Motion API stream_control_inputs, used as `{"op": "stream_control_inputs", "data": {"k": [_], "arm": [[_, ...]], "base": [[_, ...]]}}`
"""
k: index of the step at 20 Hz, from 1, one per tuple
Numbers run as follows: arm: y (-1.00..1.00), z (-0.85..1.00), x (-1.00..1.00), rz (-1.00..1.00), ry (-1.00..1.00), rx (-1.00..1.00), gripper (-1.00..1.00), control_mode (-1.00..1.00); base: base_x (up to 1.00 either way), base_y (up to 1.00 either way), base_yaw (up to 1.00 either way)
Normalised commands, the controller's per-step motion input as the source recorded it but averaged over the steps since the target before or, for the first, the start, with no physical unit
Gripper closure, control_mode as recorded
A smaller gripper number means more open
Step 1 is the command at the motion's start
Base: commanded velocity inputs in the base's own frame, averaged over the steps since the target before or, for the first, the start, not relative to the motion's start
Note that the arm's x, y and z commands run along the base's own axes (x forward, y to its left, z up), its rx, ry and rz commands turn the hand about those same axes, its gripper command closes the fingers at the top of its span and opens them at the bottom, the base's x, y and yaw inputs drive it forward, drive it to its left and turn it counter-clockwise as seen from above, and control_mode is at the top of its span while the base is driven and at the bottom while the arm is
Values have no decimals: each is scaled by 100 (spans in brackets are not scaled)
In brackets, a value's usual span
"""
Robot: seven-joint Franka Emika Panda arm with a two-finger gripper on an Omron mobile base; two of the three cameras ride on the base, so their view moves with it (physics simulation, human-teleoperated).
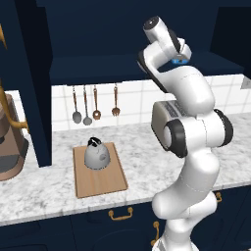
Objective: Pick the kettle from the counter and place it on the tray. Then pick the mug from the cabinet and place it on the tray. Then close the cabinet doors.
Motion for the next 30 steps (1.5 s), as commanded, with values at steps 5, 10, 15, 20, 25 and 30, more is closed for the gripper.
{"op": "stream_control_inputs", "data": {"k": [5, 10, 15, 20, 25, 30], "arm": [[-8, 0, 0, -3, 0, 0, 100, -100], [-1, 0, -1, -1, -10, 0, 100, -100], [0, -4, -29, 0, -20, 0, 100, -100], [0, -12, -61, 0, -14, 0, 100, -100], [0, 0, -100, 15, -2, 0, 100, -100], [0, 0, -100, 42, 0, 0, 100, -100]], "base": [[0, 0, 0], [0, 0, 0], [0, 0, 0], [0, 0, 0], [0, 0, 0], [0, 0, 0]]}}
